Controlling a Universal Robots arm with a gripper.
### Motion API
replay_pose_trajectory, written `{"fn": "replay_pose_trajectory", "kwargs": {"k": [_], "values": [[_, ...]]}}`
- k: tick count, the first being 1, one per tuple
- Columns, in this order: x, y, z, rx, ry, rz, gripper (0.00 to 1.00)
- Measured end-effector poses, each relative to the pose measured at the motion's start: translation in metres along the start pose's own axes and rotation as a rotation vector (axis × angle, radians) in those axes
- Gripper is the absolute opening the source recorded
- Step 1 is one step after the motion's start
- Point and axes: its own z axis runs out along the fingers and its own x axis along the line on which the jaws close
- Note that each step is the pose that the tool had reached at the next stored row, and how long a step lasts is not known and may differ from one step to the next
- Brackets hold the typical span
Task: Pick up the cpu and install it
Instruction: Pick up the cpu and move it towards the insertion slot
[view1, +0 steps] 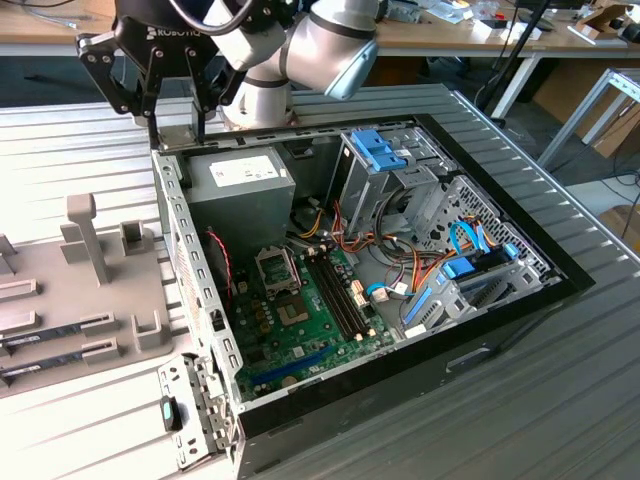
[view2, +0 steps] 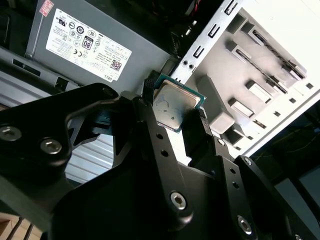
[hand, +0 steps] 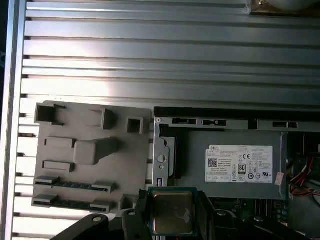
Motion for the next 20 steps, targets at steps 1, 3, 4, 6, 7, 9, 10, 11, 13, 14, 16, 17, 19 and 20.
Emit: {"fn": "replay_pose_trajectory", "kwargs": {"k": [1,3,4,6,7,9,10,11,13,14,16,17,19,20], "values": [[-0.0020,-0.0001,0.0001,0.0000,0.0000,0.000,0.47],[-0.0060,-0.0002,0.0005,0.0000,0.0000,0.000,0.47],[-0.0078,-0.0003,0.0008,0.0000,-0.0001,0.000,0.47],[-0.0101,-0.0004,0.0010,0.0000,0.0000,0.000,0.47],[-0.0110,-0.0004,0.0011,0.0001,0.0000,0.000,0.47],[-0.0133,-0.0006,0.0015,0.0001,0.0000,0.000,0.47],[-0.0141,-0.0006,0.0016,0.0001,0.0000,0.000,0.47],[-0.0147,-0.0007,0.0017,0.0001,-0.0001,0.000,0.47],[-0.0155,-0.0012,0.0017,0.0003,0.0001,0.000,0.47],[-0.0158,-0.0015,0.0018,0.0002,0.0000,0.000,0.47],[-0.0164,-0.0020,0.0019,0.0002,0.0000,0.000,0.47],[-0.0167,-0.0023,0.0020,0.0002,0.0000,0.000,0.47],[-0.0175,-0.0029,0.0021,0.0003,0.0001,0.000,0.47],[-0.0179,-0.0032,0.0022,0.0002,0.0001,0.000,0.47]]}}
